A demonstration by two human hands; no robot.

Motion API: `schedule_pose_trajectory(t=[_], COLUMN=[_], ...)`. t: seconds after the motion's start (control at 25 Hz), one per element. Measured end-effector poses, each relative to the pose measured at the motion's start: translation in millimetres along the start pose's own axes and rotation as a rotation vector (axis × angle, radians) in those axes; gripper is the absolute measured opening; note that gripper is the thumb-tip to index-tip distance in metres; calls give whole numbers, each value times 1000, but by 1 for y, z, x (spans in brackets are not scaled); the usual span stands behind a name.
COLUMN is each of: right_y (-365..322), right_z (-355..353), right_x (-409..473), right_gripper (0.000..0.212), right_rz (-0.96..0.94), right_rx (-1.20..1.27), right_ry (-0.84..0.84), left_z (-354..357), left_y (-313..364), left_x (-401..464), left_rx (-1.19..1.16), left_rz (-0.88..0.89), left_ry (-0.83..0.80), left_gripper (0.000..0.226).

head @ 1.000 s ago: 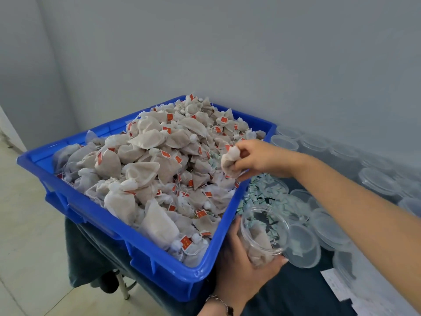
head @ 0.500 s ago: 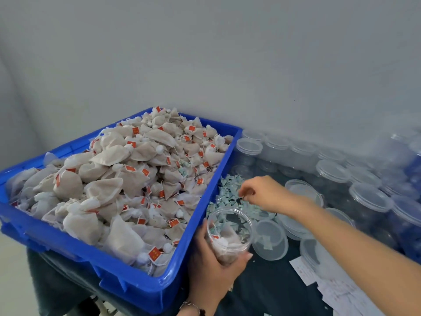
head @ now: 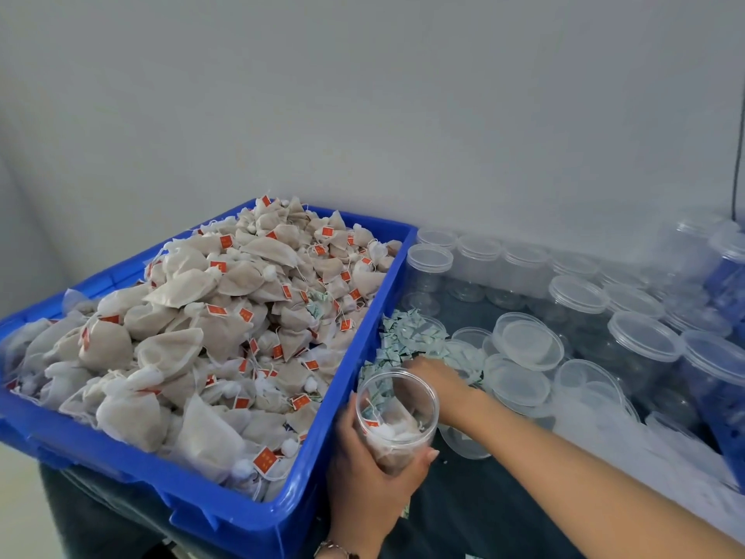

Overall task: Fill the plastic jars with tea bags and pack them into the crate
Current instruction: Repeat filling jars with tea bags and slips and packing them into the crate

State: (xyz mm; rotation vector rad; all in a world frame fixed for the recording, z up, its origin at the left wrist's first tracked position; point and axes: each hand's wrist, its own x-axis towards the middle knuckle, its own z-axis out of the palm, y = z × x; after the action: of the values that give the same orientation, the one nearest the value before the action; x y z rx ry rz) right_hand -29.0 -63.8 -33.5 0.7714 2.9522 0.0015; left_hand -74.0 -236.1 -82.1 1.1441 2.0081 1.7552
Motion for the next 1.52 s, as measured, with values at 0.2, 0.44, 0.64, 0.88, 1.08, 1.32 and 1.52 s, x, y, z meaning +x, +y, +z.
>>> schedule_pose_trajectory(t=[0.2, 0.44, 0.64, 0.88, 1.08, 1.32, 1.52], right_y=[2, 10, -10, -6, 57, 79, 66], right_z=[-29, -86, -96, -92, -64, 20, 58], right_x=[-16, -66, -92, -122, -193, -288, -312], right_gripper=[8, 10, 13, 8, 14, 33, 63], right_rz=[39, 134, 74, 71, 431, 818, 631], right_rx=[209, 601, 761, 741, 573, 355, 175], right_ry=[94, 252, 273, 341, 466, 222, 94], left_z=[-1, -3, -2, -7, 12, 60, 85], left_y=[1, 3, 6, 27, 55, 87, 78], left_x=[1, 0, 1, -1, -14, -50, -61], left_rx=[9, -21, -60, -47, -58, -1, 18], left_rz=[-36, -36, -36, -42, 116, 296, 240], left_ry=[-10, -28, -33, 24, -4, -265, -338], left_gripper=[115, 120, 116, 118, 103, 85, 82])
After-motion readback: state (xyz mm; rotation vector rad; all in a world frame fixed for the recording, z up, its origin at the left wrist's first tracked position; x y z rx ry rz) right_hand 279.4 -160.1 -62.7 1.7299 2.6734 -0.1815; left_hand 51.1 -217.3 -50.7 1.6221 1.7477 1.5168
